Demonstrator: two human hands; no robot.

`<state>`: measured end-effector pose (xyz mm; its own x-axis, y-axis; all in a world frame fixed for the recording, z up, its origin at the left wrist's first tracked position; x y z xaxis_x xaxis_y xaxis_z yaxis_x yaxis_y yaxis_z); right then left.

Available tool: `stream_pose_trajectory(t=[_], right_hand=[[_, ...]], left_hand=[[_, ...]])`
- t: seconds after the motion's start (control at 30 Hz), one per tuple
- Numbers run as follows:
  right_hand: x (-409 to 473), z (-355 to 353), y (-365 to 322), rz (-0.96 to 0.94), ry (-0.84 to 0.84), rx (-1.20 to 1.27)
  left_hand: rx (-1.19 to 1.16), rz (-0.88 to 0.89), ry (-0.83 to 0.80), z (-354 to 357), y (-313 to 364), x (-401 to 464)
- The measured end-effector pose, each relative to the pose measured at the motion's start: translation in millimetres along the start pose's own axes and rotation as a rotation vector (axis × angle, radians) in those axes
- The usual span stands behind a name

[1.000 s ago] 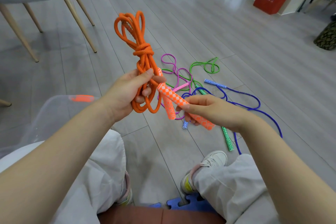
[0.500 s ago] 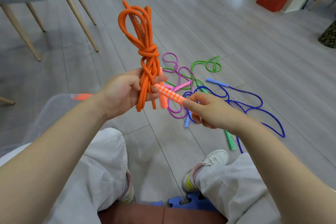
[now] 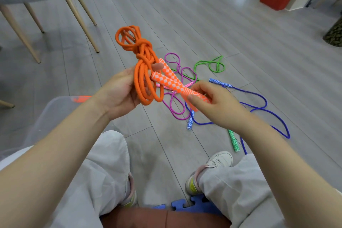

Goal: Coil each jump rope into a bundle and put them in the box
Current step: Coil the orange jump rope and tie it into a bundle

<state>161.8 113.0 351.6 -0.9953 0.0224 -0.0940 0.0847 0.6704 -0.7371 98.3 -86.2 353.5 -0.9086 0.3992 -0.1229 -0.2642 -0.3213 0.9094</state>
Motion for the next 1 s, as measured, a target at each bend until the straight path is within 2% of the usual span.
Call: stream_pose_trajectory(t=[0.23,0.37,0.43,0.77,0.9,1.0], right_hand=[[1,2,4,-0.077,0.058,-0.231],[3,8,2,-0.111,0.099,-0.323],[3,10,1,-0.091,0.122,-0.335],[3,1,1,-0.058,0.219,-0.355],[2,9,-2,-0.100,0.143,-0.396],[-3,19,-6,-0.118,0.047,-0.264]], left_hand=[[0.219,0.075,-0.052,9,0,-5],[0.225,0.030,-0.038,10,-8,-6],[0.246,0.011,-0.083,12,-15,-5],[0.188,0.067,-0.063,16,-14,-5],[0.184,0.077,-0.125,21,-17,-7],[0.202,0.092,-0.170,25,-16,-9]])
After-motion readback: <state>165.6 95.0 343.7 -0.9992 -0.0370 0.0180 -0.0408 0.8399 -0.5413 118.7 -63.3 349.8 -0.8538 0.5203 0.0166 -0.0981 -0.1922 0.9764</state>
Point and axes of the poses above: each hand's wrist, its own x-axis towards the middle knuckle, its own z-axis out of the palm, y = z × x, the point moved 5 cm from there along x, towards the middle knuckle, and after that the axes turned 9 degrees about z, right-handed, at the moved point
